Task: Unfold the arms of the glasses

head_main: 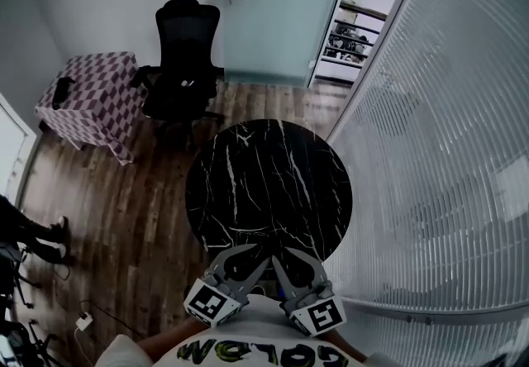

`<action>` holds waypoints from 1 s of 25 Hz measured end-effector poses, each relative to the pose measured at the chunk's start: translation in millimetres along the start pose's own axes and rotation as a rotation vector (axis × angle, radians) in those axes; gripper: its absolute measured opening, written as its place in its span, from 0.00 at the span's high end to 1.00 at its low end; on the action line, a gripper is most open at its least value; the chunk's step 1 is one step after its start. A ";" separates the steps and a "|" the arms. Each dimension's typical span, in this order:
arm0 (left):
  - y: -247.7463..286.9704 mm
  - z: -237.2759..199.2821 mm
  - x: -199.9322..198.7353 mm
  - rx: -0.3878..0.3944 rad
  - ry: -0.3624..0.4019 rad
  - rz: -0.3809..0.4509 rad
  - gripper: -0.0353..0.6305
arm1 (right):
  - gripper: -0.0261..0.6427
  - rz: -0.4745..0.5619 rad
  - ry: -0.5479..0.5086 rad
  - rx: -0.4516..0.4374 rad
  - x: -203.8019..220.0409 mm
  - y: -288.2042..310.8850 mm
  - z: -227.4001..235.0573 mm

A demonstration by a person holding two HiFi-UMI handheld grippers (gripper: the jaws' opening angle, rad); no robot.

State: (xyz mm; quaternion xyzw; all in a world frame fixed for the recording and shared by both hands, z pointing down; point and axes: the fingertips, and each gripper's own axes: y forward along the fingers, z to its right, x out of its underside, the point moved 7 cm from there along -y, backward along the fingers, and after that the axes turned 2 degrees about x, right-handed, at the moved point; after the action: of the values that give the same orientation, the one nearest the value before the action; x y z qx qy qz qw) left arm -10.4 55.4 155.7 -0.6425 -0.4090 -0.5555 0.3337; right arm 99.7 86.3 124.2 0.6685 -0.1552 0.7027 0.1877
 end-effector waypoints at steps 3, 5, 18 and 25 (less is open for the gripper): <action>2.3 -0.6 -8.9 0.007 0.015 0.019 0.79 | 0.88 0.002 0.000 -0.001 -0.1 -1.6 -1.9; 3.0 -2.6 -12.5 0.006 0.030 0.019 0.79 | 0.88 -0.001 -0.001 0.004 -0.2 -2.2 -0.8; -6.4 4.1 -12.5 -0.013 0.014 0.010 0.80 | 0.90 -0.005 -0.010 0.030 -0.8 -8.6 -1.6; -15.3 7.3 -1.3 -0.016 0.014 -0.032 0.80 | 0.90 -0.002 -0.017 0.035 -1.4 -12.4 -4.6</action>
State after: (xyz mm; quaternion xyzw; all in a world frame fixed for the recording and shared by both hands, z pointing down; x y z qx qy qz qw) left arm -20.9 68.4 152.9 -0.6346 -0.4124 -0.5685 0.3225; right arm 101.5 99.3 122.1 0.6779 -0.1440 0.6992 0.1755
